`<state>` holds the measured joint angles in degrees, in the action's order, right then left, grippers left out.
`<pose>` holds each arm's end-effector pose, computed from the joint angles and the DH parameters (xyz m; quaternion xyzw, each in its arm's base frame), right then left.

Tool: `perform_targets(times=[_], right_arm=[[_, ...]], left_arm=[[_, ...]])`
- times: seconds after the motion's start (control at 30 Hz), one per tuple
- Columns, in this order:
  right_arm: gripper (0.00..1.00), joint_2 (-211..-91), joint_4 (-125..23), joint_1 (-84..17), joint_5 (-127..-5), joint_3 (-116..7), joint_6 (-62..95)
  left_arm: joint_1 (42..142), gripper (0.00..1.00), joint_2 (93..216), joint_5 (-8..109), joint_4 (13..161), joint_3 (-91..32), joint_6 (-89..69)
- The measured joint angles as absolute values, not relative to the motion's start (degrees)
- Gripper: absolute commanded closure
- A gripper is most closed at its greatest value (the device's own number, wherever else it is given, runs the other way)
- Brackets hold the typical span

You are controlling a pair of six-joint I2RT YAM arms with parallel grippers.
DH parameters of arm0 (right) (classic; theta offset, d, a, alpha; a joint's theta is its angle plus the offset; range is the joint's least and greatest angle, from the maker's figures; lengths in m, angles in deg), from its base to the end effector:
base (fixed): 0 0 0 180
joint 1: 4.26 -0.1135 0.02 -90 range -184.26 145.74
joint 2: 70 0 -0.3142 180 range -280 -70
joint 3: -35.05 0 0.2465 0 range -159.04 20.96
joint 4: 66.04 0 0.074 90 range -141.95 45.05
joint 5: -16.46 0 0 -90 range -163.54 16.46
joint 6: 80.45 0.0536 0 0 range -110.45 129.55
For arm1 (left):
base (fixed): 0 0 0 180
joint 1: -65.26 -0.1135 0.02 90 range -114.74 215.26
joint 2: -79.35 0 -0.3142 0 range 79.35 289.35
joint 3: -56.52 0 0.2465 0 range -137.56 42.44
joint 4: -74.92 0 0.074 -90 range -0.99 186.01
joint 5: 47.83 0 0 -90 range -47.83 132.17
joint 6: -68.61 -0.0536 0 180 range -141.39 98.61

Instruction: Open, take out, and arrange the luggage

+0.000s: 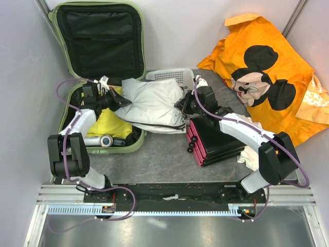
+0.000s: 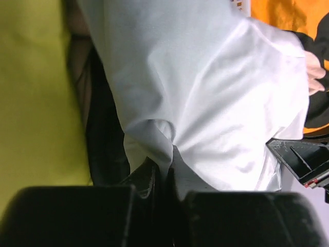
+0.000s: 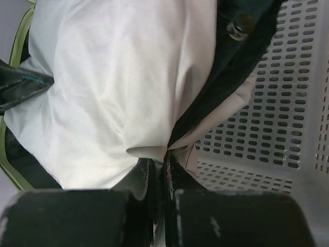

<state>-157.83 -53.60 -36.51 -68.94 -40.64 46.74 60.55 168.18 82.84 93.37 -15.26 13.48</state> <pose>0.3064 0.1984 0.3226 0.0146 0.8409 0.3353 0.4246 0.3443 -0.0067 0.2888 -0.1325 0.8382 -0.4100 0.3342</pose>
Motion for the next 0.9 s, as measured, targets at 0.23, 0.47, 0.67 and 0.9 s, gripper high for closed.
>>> perform_targets(times=[0.23, 0.47, 0.67, 0.9], right_arm=[[1.00, -154.60, -57.64, -42.58, -74.69, -36.27, 48.66], [1.00, -150.82, -62.30, -46.54, -84.35, -31.61, 49.89], [1.00, -150.68, -63.74, -46.54, -90.84, -31.57, 48.95], [1.00, -153.96, -66.37, -46.52, -94.95, -33.36, 48.38]], left_arm=[[68.59, 0.99, 169.39, 74.95, 99.58, -29.92, 3.40], [77.93, 0.98, 179.33, 68.24, 103.95, -47.12, -10.63], [82.17, 0.98, 192.01, 63.43, 106.75, -60.67, -17.58], [83.94, 0.99, 204.58, 61.79, 110.53, -76.46, -21.10]])
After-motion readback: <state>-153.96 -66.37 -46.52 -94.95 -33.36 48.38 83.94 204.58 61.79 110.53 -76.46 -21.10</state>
